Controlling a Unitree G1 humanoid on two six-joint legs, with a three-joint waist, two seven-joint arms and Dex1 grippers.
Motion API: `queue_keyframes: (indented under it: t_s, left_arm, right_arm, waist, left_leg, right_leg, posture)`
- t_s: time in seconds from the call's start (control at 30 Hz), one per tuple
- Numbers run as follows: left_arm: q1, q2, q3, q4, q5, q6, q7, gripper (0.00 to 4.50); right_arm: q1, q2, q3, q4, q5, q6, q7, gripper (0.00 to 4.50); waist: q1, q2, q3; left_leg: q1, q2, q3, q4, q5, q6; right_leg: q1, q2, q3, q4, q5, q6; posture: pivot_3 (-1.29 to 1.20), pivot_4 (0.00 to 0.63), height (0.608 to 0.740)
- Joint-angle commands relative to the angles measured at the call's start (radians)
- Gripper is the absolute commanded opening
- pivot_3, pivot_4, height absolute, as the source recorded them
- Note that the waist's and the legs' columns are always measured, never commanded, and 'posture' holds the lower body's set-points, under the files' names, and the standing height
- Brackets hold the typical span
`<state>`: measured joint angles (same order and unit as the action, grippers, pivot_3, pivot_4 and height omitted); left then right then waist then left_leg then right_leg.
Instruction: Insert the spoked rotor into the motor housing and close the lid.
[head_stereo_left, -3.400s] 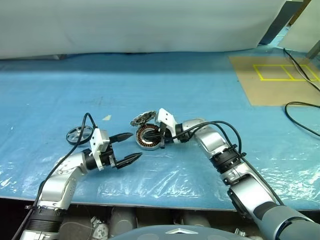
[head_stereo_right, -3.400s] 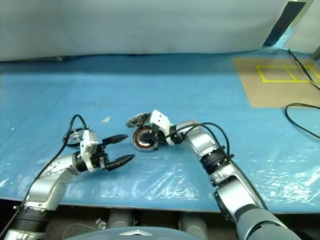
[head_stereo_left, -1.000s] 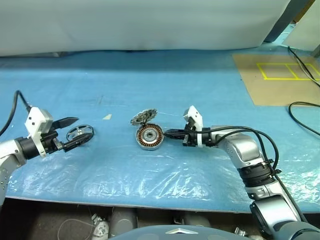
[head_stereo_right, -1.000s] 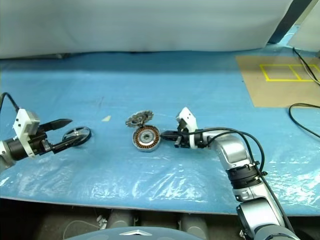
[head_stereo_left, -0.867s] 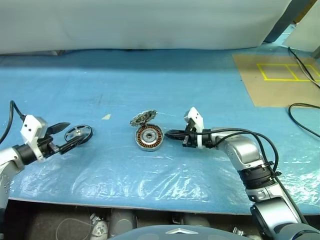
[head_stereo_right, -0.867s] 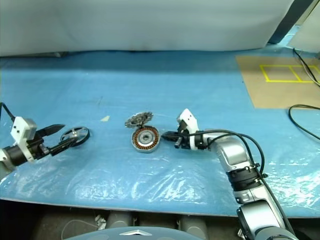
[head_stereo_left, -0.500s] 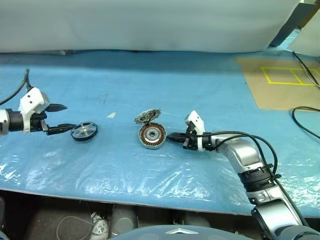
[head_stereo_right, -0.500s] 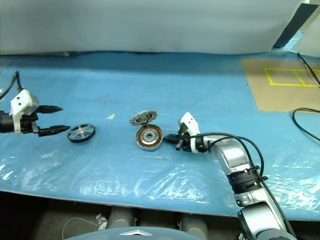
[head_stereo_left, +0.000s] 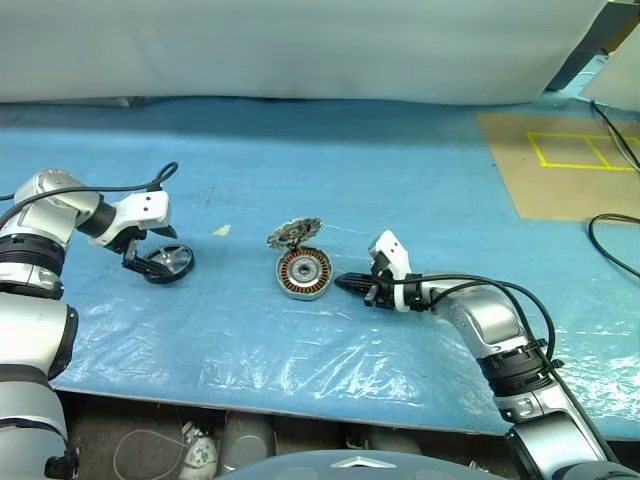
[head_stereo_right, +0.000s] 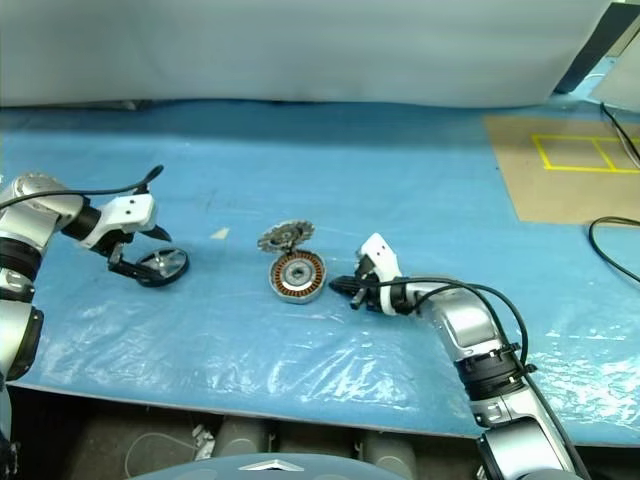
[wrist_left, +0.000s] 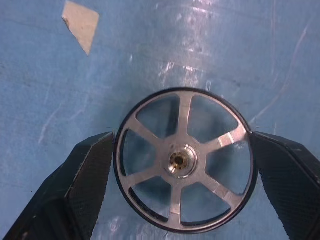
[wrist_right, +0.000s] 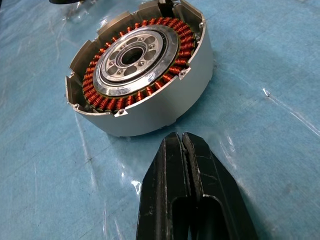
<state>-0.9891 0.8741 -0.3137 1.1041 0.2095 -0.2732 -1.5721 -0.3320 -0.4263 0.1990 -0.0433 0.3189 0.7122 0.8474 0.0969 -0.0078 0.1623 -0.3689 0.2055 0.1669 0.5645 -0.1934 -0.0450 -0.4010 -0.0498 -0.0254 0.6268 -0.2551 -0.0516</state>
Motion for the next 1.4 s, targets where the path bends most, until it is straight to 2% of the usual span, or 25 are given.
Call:
queue_keyframes:
  t_s: [0.03, 0.33, 0.67, 1.03, 1.07, 1.13, 1.4]
  left_arm:
    - [-0.03, 0.01, -0.005, 0.023, 0.027, -0.016, -0.008, 4.5]
    - [-0.022, -0.006, 0.002, 0.055, 0.064, -0.064, 0.051, 4.5]
    - [0.03, -0.031, 0.01, 0.032, 0.049, -0.078, 0.035, 4.5]
    - [0.047, -0.029, 0.018, 0.009, 0.044, -0.072, 0.014, 4.5]
    - [0.048, -0.029, 0.018, 0.008, 0.043, -0.071, 0.013, 4.12]
    - [0.051, -0.027, 0.018, 0.0, 0.049, -0.082, 0.032, 3.76]
    - [0.085, 0.003, 0.004, -0.047, -0.01, -0.071, -0.041, 3.65]
  right_arm:
    - [0.018, -0.013, -0.031, -0.064, 0.03, 0.01, -0.003, 0.01]
    - [0.059, -0.067, -0.094, -0.144, 0.097, 0.042, 0.016, 0.01]
    - [0.063, -0.097, -0.104, -0.24, 0.165, 0.039, 0.047, 0.01]
    - [0.056, -0.092, -0.087, -0.187, 0.143, 0.014, 0.019, 0.01]
    - [0.054, -0.091, -0.087, -0.184, 0.141, 0.014, 0.017, 0.0]
    - [0.054, -0.091, -0.084, -0.186, 0.139, 0.016, 0.013, 0.0]
    - [0.045, -0.089, -0.077, -0.184, 0.135, 0.026, -0.005, 0.0]
  waist:
    - [0.001, 0.0, 0.0]
    - [0.004, 0.0, 0.0]
    - [0.005, 0.001, 0.0]
    - [0.005, 0.001, 0.0]
    - [0.004, 0.001, 0.0]
    - [0.005, 0.001, 0.0]
    - [0.006, 0.001, 0.0]
  left_leg:
    - [0.0, 0.0, 0.0, 0.0, 0.0, 0.0]
    - [0.001, 0.0, -0.001, 0.0, 0.0, 0.0]
    - [0.003, 0.0, -0.002, 0.001, 0.0, 0.0]
    - [0.002, 0.0, -0.002, 0.0, 0.0, 0.0]
    - [0.002, 0.0, -0.002, 0.0, 0.0, 0.0]
    - [0.002, 0.0, -0.002, 0.0, 0.0, 0.0]
    - [0.002, -0.001, -0.001, 0.001, 0.0, 0.0]
  right_leg:
    - [0.0, 0.0, 0.0, 0.0, 0.0, 0.0]
    - [0.001, -0.001, 0.0, 0.001, 0.0, 0.0]
    - [0.003, -0.002, 0.0, 0.002, 0.0, 0.0]
    - [0.002, -0.002, -0.001, 0.001, 0.0, 0.0]
    - [0.002, -0.002, -0.001, 0.001, 0.0, 0.0]
    - [0.002, -0.002, -0.001, 0.001, 0.0, 0.0]
    - [0.003, -0.003, 0.0, 0.001, 0.0, 0.0]
  posture:
    - [0.0, 0.15, 0.74]
    - [0.0, 0.15, 0.74]
    - [0.0, 0.15, 0.74]
    - [0.0, 0.15, 0.74]
    - [0.0, 0.15, 0.74]
    - [0.0, 0.15, 0.74]
    - [0.0, 0.15, 0.74]
